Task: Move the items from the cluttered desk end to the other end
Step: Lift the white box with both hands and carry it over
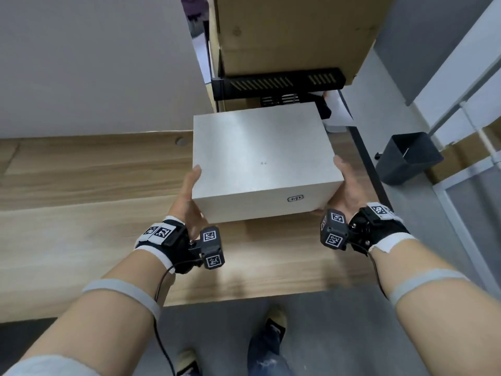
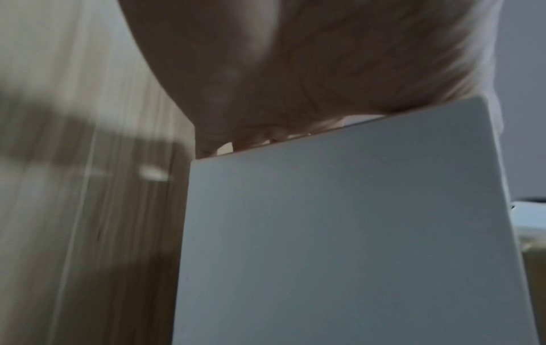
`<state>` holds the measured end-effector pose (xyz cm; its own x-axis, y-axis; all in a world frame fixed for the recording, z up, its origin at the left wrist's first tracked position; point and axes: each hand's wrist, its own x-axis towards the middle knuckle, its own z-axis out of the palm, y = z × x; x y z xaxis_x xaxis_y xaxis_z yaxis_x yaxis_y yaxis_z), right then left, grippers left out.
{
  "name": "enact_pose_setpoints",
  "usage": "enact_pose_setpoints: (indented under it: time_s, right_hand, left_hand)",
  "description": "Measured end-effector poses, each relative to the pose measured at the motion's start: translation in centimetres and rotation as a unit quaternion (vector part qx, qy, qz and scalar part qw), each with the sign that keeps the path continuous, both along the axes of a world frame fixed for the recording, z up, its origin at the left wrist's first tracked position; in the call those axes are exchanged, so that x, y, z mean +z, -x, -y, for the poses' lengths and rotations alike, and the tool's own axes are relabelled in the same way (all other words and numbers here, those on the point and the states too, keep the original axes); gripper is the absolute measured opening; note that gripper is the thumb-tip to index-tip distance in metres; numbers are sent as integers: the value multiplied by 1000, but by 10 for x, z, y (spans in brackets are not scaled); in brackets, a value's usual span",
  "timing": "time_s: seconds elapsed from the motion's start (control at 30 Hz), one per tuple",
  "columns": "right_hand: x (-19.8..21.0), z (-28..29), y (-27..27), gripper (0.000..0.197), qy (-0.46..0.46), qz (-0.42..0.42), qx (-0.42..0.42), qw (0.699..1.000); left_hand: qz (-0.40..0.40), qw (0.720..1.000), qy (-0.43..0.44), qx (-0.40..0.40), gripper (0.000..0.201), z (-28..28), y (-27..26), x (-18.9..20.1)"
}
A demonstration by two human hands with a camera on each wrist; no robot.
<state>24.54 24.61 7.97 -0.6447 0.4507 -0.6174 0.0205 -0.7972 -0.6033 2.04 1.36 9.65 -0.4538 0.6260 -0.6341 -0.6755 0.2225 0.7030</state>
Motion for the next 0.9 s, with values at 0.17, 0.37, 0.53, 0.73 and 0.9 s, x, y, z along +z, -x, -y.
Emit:
enact_pose_setpoints:
  time_s: [0.17,0.37,0.53,0.73,0.9]
  right_hand:
    - [28,74,53,60,19,-36,-5,999]
    - [59,185,127,65,48,-58,34,997]
    - [80,297,192,61,32,-93,61,993]
    - [95,410,257,56,64,-100,91,989]
    - [90,461,325,69,46,-67,116,990]
  left_hand:
    - [-64,996,-15,56,72,78,35,34]
    - [-142,985,-45,83,58,204,83,71]
    - [-189,975,-41,111,60,319,131,94]
    - [-198,967,-22,160,72,434,189,101]
    - [-185,959,-3,216,68,495,240,98]
